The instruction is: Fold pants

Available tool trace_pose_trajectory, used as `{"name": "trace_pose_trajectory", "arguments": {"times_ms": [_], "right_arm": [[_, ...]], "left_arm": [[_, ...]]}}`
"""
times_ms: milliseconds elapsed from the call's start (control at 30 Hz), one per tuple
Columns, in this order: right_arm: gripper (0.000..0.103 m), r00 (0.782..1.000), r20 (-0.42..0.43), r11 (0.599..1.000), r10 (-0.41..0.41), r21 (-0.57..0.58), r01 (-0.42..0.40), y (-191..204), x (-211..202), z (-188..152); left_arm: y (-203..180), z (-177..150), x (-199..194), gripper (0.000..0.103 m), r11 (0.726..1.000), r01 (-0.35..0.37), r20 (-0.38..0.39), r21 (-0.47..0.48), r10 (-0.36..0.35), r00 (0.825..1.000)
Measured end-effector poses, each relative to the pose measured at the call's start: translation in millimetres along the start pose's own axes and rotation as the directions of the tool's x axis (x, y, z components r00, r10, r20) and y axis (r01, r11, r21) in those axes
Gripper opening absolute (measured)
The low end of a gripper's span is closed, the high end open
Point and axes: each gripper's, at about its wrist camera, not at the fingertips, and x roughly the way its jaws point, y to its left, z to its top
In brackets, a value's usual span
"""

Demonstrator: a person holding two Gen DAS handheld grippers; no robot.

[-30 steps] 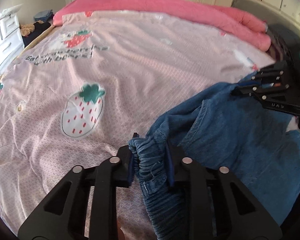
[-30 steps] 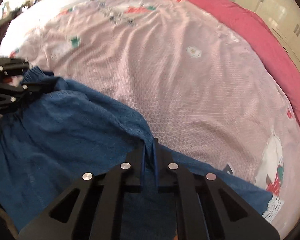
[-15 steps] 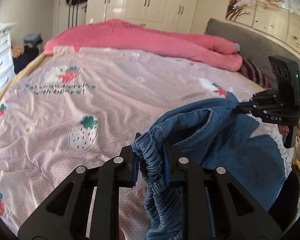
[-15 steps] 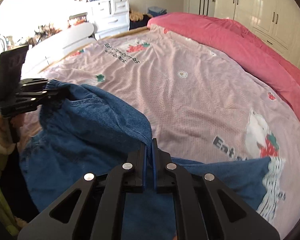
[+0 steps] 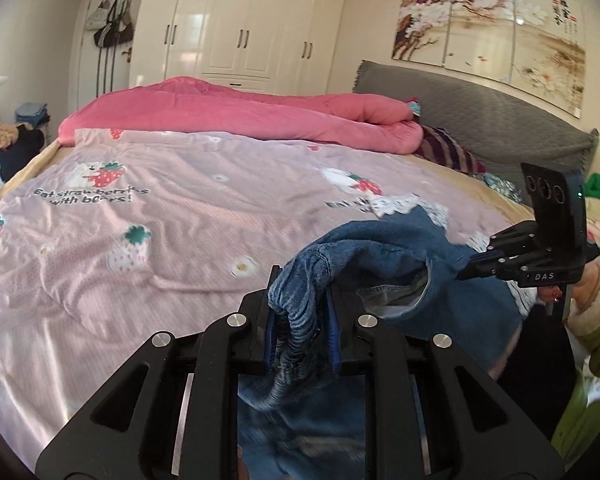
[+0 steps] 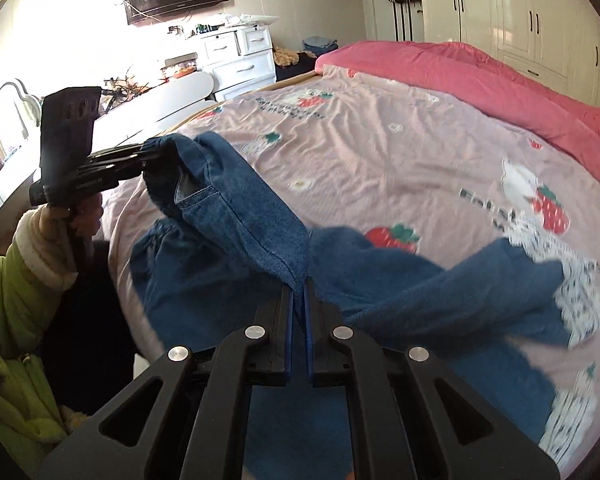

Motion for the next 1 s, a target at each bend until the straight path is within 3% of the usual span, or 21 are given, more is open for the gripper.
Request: {"name": "trace_pose_trajectory", "arguments": {"times_ms": [400, 533, 633, 700, 767, 833, 933, 1000], "right_arm": [[0.005, 0.996, -0.066, 0.998, 0.054, -0.011, -0.055, 50, 10, -47], [0.007, 0.986, -0.163, 0.997, 0.045, 0.069, -0.034, 44, 32, -63], [0.011, 0.984, -0.169, 0.996, 0.049, 0.079, -0.037, 45, 32, -65], [0.034, 0.983, -0.158, 0.991, 0.097, 0.108, -0.081, 45, 25, -62], [0.051, 0.986, -0.122, 0.989, 0.114, 0.112, -0.100, 47, 14, -56], [0.052, 0.991, -0.081, 0.990, 0.110, 0.098, -0.102, 49, 0, -47], [0.065, 0.995, -0.012, 0.990, 0.098, 0.099, -0.096, 48, -15, -32], [0.071, 0.996, 0.020, 0.993, 0.090, 0.075, -0.091, 54, -18, -23]], "left_arm": [[-16, -46, -32, 0.017, 0.996, -0.073, -0.111, 0.053, 0.078, 0.991], [-22, -59, -36, 0.026, 0.993, -0.077, -0.167, 0.092, 0.091, 0.982], [-25, -66, -37, 0.036, 0.990, -0.093, -0.203, 0.109, 0.114, 0.973], [-23, -67, -41, 0.037, 0.990, -0.099, -0.203, 0.100, 0.118, 0.972], [-20, -65, -50, 0.046, 0.991, -0.105, -0.183, 0.078, 0.118, 0.976], [-17, -61, -57, 0.050, 0.994, -0.092, -0.170, 0.050, 0.100, 0.980], [-12, -57, -62, 0.067, 0.997, -0.074, -0.177, -0.010, 0.071, 0.982], [-8, -58, -62, 0.069, 0.995, -0.061, -0.196, -0.073, 0.045, 0.980]]}}
